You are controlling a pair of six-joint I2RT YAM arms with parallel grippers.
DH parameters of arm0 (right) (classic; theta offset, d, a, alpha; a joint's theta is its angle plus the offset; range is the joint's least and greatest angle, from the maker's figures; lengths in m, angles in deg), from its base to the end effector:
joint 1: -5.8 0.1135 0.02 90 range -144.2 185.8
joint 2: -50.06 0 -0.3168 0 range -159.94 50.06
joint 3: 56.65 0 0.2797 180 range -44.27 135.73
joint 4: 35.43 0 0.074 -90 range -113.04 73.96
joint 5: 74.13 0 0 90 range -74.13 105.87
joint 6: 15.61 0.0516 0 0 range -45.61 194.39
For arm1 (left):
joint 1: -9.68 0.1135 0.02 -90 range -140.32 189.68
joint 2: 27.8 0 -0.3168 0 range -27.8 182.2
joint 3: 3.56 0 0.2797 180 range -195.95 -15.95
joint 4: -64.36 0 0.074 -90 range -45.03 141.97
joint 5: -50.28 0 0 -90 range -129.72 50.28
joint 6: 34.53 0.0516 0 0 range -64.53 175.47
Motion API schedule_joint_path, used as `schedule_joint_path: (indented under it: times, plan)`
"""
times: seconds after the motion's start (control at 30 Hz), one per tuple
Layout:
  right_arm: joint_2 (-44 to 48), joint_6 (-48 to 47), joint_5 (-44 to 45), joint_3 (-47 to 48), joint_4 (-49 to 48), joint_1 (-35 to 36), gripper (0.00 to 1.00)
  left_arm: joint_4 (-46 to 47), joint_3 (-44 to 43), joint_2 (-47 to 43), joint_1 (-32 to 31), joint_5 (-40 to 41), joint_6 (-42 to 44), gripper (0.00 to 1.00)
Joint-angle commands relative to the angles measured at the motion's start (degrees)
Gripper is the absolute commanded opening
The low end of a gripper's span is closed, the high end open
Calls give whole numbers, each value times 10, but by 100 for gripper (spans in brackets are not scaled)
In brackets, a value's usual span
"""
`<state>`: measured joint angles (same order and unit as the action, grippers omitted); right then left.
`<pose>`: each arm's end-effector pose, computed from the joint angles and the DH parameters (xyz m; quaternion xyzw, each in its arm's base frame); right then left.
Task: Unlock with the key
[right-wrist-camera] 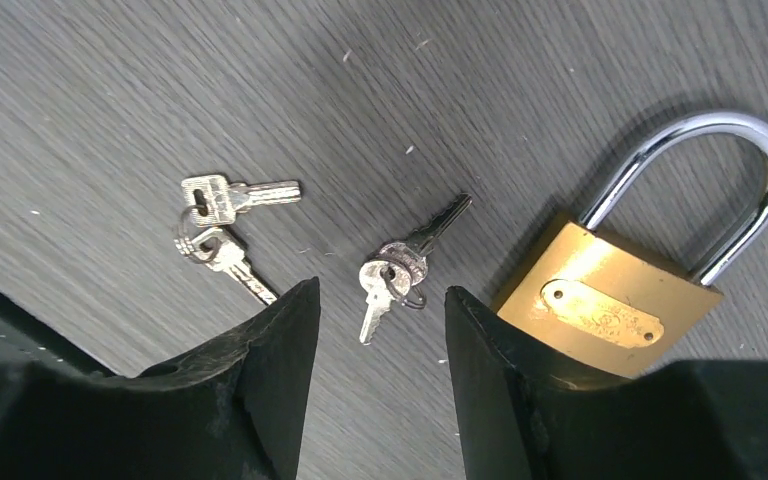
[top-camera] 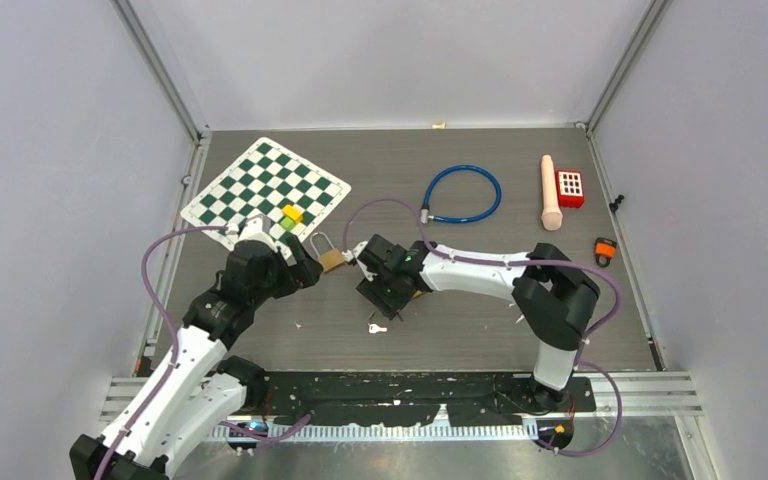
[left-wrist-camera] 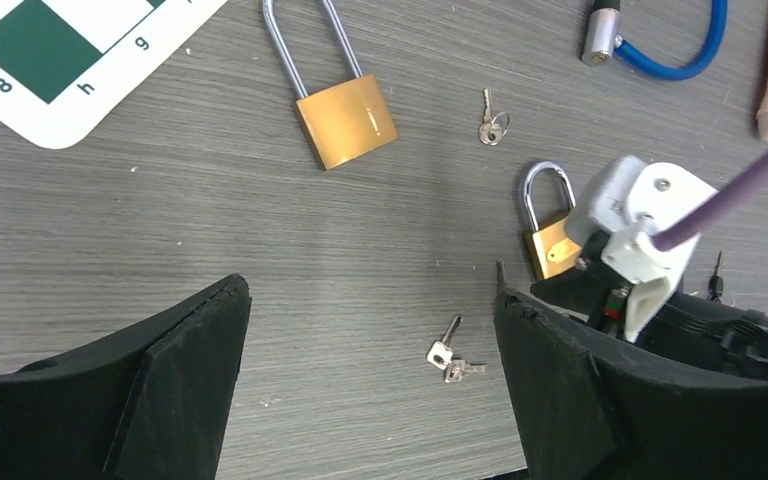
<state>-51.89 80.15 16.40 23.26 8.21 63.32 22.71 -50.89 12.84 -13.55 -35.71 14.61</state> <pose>0.2134 0.3343 0.2040 -0.4258 0.8799 0.1066 0.1817 0.1487 -0.0599 0.2805 -0.1518 0.8734 -0.2187 0.4079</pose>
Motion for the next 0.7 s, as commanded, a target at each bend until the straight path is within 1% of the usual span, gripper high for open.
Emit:
schedule_joint_path:
  times: [0.0, 0.2, 0.33, 0.4, 0.43, 0.47, 0.5, 0.67]
  plan:
    - [-25, -52, 10, 37, 36, 1, 55, -4, 1, -10, 2, 6, 23, 89]
    - [-54, -80, 4, 50, 50, 1, 50, -5, 0, -10, 2, -5, 29, 89]
    - [-62, -80, 2, 44, 45, -1, 43, 3, 2, -10, 2, -20, 32, 89]
    - [-60, -76, 2, 38, 41, 0, 37, 9, 5, -10, 2, -30, 33, 89]
    - [-54, -73, 2, 34, 35, 0, 32, 14, 7, -10, 2, -35, 33, 88]
    - [-50, -72, 2, 31, 32, 0, 29, 20, 8, -11, 2, -37, 33, 88]
    - [-43, -68, 2, 26, 26, -1, 25, 25, 10, -11, 2, -51, 33, 88]
    - [-12, -39, -27, 11, 4, -11, 7, 50, 12, -7, 1, -90, 33, 88]
